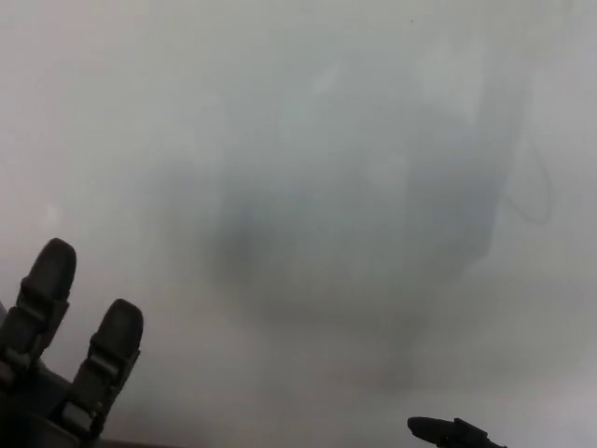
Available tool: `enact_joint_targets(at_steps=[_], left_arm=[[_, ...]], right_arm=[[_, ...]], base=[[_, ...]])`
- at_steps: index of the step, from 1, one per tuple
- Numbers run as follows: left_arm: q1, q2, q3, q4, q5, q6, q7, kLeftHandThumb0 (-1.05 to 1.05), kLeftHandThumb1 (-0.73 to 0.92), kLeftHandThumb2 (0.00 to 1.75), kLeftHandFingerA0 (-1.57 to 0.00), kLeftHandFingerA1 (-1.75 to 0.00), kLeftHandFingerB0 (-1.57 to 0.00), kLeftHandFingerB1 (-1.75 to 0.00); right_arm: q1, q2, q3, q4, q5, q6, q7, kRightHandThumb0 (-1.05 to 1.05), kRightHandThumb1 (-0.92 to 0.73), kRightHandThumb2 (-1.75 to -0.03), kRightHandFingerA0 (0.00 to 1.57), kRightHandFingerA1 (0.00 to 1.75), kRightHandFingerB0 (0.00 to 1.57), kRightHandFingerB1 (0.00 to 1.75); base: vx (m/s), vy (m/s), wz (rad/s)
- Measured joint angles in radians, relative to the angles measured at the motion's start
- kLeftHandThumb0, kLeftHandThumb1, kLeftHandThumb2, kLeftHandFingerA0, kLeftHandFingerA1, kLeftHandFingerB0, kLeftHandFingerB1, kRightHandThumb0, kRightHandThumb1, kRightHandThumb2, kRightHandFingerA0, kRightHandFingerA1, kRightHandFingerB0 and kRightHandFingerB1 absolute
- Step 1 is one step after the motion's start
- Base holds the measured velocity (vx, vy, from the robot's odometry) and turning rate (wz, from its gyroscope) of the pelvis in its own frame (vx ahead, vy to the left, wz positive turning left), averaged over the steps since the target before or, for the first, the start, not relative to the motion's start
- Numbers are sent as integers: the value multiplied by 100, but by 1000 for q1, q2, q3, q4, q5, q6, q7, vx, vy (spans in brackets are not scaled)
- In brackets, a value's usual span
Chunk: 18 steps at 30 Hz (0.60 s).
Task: A magnetic marker holder is on the left hand side of the white board, the robot put the index and middle finger into the opening of the container and pull off the magnetic holder and hand it to a human on the left hand side.
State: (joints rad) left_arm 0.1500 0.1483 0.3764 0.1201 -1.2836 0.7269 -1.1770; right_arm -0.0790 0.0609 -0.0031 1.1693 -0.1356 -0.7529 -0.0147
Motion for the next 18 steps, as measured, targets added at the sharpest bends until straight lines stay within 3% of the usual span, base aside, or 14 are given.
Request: enact_joint_targets(at_steps=[1,4,5,6,9,13,14,18], left_arm=[[0,5,-8,17,12,-8,1,-83,49,85,-25,-47,-15,-38],[-1,14,-37,74,57,-43,8,-83,49,85,-25,-47,-15,-38],[-1,14,-51,96,78,-63,16,-75,68,61,-41,-42,-30,-30],[-1,14,-58,106,91,-73,21,-75,68,61,-41,-42,-30,-30],[-1,14,-87,148,134,-112,45,-66,68,61,-60,-49,-40,-33],[-1,11,-145,250,219,-189,108,-66,68,61,-60,-49,-40,-33],[-1,11,-153,265,229,-200,117,-58,64,60,-62,-50,-44,-35],[2,10,-200,371,304,-272,183,-61,63,60,-55,-46,-42,-33]], right_arm=[[0,0,0,0,0,0,0,-60,-83,-65,76,57,63,49],[0,2,0,0,-1,0,0,-60,-83,-65,76,57,63,49],[0,3,0,0,-1,0,0,-59,-84,-65,77,58,63,49],[0,4,0,0,-1,0,0,-59,-84,-65,77,58,63,49],[0,6,0,0,-1,0,0,-60,-84,-65,76,57,62,49],[-1,10,0,0,-2,0,0,-60,-84,-65,76,57,62,49],[-1,11,0,0,-2,0,0,-59,-83,-65,78,57,64,48],[4,12,1,0,-3,0,0,-61,-83,-65,78,57,63,49]], base=[[0,0,0],[0,0,0],[0,0,0],[0,0,0],[0,0,0],[0,0,0],[0,0,0],[0,0,0]])
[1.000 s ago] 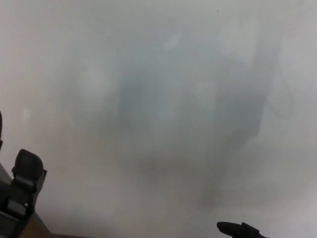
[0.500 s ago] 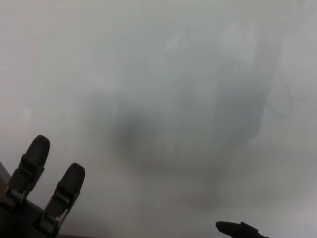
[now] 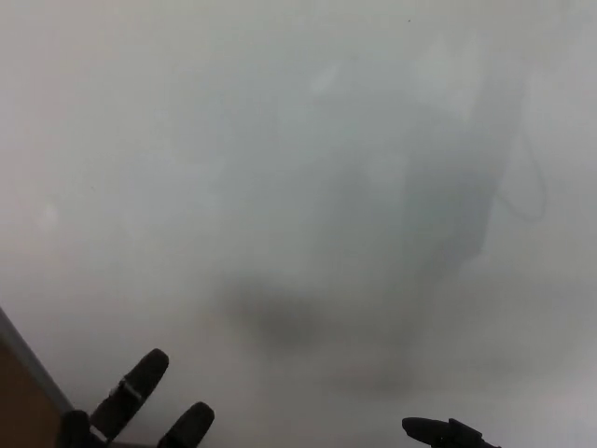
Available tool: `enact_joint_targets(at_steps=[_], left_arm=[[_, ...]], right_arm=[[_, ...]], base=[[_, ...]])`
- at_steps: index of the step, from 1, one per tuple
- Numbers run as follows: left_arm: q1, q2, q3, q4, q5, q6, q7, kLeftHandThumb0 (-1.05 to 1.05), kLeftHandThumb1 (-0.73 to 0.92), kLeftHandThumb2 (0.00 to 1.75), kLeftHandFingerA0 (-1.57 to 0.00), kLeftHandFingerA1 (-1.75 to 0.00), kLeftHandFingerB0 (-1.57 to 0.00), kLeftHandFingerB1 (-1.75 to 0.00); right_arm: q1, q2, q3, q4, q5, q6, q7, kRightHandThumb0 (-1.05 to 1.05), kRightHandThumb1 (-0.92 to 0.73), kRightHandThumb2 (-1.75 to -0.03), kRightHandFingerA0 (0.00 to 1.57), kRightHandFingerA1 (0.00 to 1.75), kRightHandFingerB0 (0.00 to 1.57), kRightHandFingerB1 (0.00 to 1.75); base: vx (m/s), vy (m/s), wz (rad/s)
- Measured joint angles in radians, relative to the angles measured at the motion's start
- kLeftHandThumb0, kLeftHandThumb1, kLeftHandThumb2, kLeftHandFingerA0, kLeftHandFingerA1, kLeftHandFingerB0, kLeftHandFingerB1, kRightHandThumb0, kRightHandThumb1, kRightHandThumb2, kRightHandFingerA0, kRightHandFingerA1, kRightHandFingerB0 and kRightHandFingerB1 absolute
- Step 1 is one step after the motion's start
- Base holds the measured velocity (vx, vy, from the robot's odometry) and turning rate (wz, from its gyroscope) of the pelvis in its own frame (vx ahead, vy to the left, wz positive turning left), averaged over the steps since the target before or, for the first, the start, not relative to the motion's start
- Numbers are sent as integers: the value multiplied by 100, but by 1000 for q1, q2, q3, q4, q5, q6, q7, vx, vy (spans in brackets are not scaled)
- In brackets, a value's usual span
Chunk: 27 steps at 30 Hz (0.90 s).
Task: A magnetic marker holder is on the left hand side of the white board, the robot put the index and middle finger into the opening of the container and pull off the magnetic holder and hand it to a human on the left hand side.
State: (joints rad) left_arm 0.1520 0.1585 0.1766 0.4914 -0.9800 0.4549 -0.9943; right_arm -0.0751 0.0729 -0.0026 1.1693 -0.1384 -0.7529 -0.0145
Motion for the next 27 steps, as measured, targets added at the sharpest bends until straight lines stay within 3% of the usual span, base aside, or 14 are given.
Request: enact_joint_targets(at_steps=[4,8,27], left_arm=[[6,0,-35,90,67,-64,59,-58,61,60,-46,-44,-44,-34],[7,0,-71,190,143,-144,133,-57,64,60,-53,-45,-45,-35],[-46,-2,-123,442,389,-447,373,-53,63,59,-54,-48,-47,-36]], right_arm=[[9,1,2,0,-3,0,0,-59,-84,-65,79,58,64,49],[20,2,5,0,-7,0,0,-59,-83,-65,78,58,64,49],[24,0,18,-2,-16,0,-9,-60,-82,-65,77,57,64,48]], base=[[0,0,0],[0,0,0],[0,0,0]])
